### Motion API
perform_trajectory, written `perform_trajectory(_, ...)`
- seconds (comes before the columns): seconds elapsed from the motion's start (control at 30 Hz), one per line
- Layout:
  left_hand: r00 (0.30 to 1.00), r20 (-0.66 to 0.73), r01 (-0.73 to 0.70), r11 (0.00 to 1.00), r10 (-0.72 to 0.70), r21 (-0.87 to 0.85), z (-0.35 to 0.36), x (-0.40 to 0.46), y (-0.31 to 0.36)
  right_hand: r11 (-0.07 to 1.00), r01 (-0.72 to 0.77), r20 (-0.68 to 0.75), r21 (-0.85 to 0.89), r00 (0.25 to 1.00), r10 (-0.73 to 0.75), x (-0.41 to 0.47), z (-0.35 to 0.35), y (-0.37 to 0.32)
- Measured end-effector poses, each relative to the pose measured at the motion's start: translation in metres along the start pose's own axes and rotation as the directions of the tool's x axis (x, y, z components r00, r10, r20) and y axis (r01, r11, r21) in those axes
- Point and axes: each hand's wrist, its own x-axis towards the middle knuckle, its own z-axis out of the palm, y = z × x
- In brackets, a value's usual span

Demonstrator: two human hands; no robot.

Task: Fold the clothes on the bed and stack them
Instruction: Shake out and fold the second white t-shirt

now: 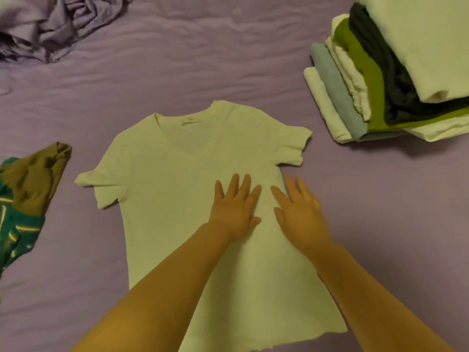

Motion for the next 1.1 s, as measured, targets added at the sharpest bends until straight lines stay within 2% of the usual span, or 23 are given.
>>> perform_trajectory(0.03,1.000,0.000,0.004,1.000,-0.004,0.002,-0.005,0.008,-0.004,0.998,0.049,-0.003,-0.025,0.999,-0.049,0.014,-0.004,-0.002)
perform_trajectory(0.1,1.000,-0.004,0.018,1.000,-0.018,-0.007,-0.013,0.025,-0.010,0.989,0.077,0.119,-0.126,0.991,-0.062,0.037,-0.008,0.002)
perform_trajectory(0.17,1.000,-0.008,0.027,1.000,-0.027,-0.013,-0.018,0.041,-0.016,0.972,0.039,0.278,-0.230,0.960,0.027,0.052,-0.008,0.014)
perform_trajectory(0.2,1.000,-0.015,0.023,1.000,-0.023,-0.012,-0.019,0.048,-0.019,0.969,-0.007,0.281,-0.248,0.956,0.079,0.057,-0.009,0.018)
perform_trajectory(0.27,0.999,-0.036,0.000,1.000,0.000,-0.005,-0.024,0.060,-0.025,0.981,-0.099,0.201,-0.165,0.971,0.132,0.067,-0.013,0.017)
perform_trajectory(0.33,0.998,-0.056,-0.012,1.000,0.011,-0.010,-0.029,0.072,-0.030,0.993,-0.105,-0.076,-0.058,0.992,0.100,0.080,-0.018,0.010)
perform_trajectory(0.4,0.998,-0.063,-0.003,1.000,0.003,0.000,-0.035,0.085,-0.037,0.997,-0.082,-0.298,-0.008,0.951,0.076,0.103,-0.023,0.014)
perform_trajectory(0.47,0.998,-0.068,0.003,1.000,-0.002,0.009,-0.043,0.098,-0.044,0.998,-0.066,-0.288,-0.010,0.956,0.060,0.126,-0.025,0.021)
perform_trajectory(0.6,0.995,-0.098,-0.005,1.000,0.007,0.017,-0.057,0.127,-0.055,0.982,-0.175,-0.133,-0.068,0.977,0.165,0.159,-0.028,0.037)
perform_trajectory(0.67,0.994,-0.105,-0.025,1.000,0.026,0.009,-0.063,0.136,-0.058,0.978,-0.158,-0.051,-0.137,0.987,0.152,0.167,-0.035,0.044)
perform_trajectory(0.77,0.989,-0.145,-0.019,0.999,0.013,-0.038,-0.070,0.147,-0.060,0.981,-0.192,-0.079,0.038,0.978,0.194,0.177,-0.043,0.060)
perform_trajectory(0.83,0.987,-0.156,0.015,0.998,-0.025,-0.065,-0.071,0.155,-0.060,0.937,-0.277,-0.125,0.213,0.943,0.307,0.181,-0.043,0.068)
perform_trajectory(0.93,0.984,-0.161,0.061,0.993,-0.077,-0.100,-0.067,0.168,-0.057,0.838,-0.323,-0.095,0.441,0.911,0.401,0.174,-0.035,0.066)
perform_trajectory(1.0,0.981,-0.168,0.081,0.992,-0.097,-0.101,-0.067,0.174,-0.056,0.862,-0.294,-0.101,0.414,0.926,0.364,0.165,-0.029,0.057)
perform_trajectory(1.1,0.980,-0.160,0.104,0.991,-0.116,-0.085,-0.071,0.173,-0.054,0.935,-0.178,-0.126,0.306,0.966,0.225,0.157,-0.019,0.051)
